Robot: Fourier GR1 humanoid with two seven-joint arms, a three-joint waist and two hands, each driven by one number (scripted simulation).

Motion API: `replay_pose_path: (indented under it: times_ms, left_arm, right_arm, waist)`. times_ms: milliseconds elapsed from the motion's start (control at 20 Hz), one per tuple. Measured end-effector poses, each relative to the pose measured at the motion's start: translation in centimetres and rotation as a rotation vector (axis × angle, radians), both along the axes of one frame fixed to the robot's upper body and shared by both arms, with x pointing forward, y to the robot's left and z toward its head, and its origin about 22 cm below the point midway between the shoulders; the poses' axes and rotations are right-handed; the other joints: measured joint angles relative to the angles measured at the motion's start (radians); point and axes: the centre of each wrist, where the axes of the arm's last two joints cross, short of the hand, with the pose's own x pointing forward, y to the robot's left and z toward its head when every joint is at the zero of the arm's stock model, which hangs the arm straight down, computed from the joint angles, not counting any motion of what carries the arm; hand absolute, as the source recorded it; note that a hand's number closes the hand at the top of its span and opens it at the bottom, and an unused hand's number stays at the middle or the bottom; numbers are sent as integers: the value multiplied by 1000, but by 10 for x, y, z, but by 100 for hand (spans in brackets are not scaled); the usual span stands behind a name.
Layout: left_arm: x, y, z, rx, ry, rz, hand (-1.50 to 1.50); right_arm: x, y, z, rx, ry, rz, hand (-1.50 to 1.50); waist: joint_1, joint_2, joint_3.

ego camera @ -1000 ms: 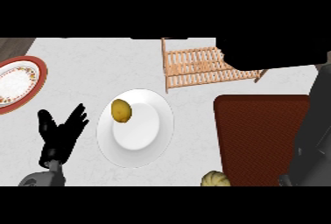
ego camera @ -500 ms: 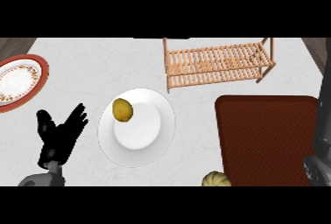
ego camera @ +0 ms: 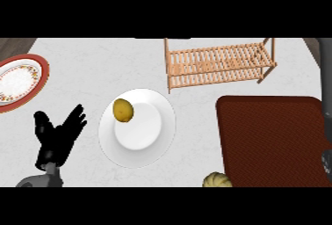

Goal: Pick the tomato from the tray and place it in the tiered shelf

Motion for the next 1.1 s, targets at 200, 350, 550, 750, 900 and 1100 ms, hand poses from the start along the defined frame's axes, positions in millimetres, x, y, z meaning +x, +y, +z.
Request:
replay_pose_path:
  times_ms: [200,350,550,750,900,1100]
  left_arm:
    - [2,-1,-3,3,2,-1,0]
    - [5,-1,0,-1,1,-2,0]
    - [2,-6,-7,-3,-6,2,0]
    - [4,-3,-4,-1,-3,2,0]
    - [6,0,-6,-1,-7,-2,0]
    - [5,4,-5,7,-6,0,0]
  right_arm:
    - [17,3,-13,-2,-12,-5,150]
    - [28,4,-23,-11,-18,-12,150]
    - [38,2,-27,-5,-33,-8,150]
    - [47,-4,-33,10,-53,17,150]
    - [51,-6,-35,6,-55,33,150]
    - [54,-10,-40,-21,-45,38,150]
  waist:
    - [1,1,0]
    - [2,1,0]
    - [1,0,1]
    - [3,1,1]
    - [1,1,1]
    - [1,0,1]
